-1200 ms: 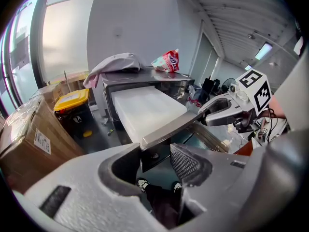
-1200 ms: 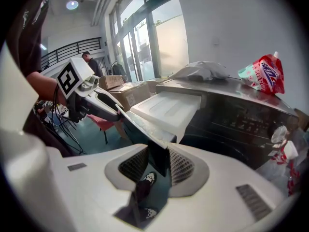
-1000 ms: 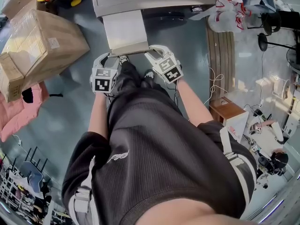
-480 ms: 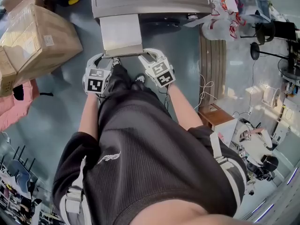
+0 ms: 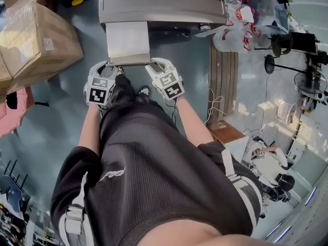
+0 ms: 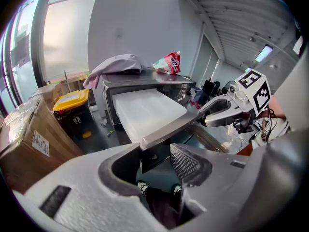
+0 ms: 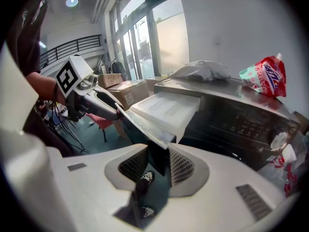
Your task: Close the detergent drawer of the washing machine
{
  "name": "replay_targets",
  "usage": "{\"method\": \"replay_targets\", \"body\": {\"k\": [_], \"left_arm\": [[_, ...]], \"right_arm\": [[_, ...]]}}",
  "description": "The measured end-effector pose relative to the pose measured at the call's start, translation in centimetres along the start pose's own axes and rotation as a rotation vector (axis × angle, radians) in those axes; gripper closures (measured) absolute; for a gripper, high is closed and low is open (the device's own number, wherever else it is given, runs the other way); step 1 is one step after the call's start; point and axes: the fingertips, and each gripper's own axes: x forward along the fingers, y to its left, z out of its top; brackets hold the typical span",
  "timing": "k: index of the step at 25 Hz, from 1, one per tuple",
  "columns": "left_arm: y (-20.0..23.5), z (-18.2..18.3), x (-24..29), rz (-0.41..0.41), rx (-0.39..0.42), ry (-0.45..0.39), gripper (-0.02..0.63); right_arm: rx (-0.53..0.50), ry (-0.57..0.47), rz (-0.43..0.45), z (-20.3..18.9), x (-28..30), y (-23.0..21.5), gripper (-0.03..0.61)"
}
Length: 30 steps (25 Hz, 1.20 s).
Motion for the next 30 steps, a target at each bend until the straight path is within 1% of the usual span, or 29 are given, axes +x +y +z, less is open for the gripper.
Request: {"method": "replay_targets", "body": {"k": [5,9,12,22,30], "left_arm": [[0.3,0.1,0.2,0.003,-0.004,-0.002,0.414],[0.6,0.5,0.2,0.001,-0.002,-0.001,0.415],[0.7,0.6,0.4,-0.005,-0.002,0.006,0.416],[1.5,1.3,1.0,-0.003,-0.004,0.004,0.414],[2.0,2.1,1.4,-0.006,-0.008,0.01,0.415]], "right_arm": [[0.001,0.004,0.002,0.1,0.2,-0.2,0.457],[-0.008,-0.012,-0.011,0.8,0.5,-0.6,0.457],[-0.002,0.006,0.001,0.6,0.6,-0.6,0.456],[-0.005,0.011,0.005,1.4,1.2,-1.3,0.457],[-0.013,-0.011,-0.009,2.6,1.6,-2.3,0.457]]}}
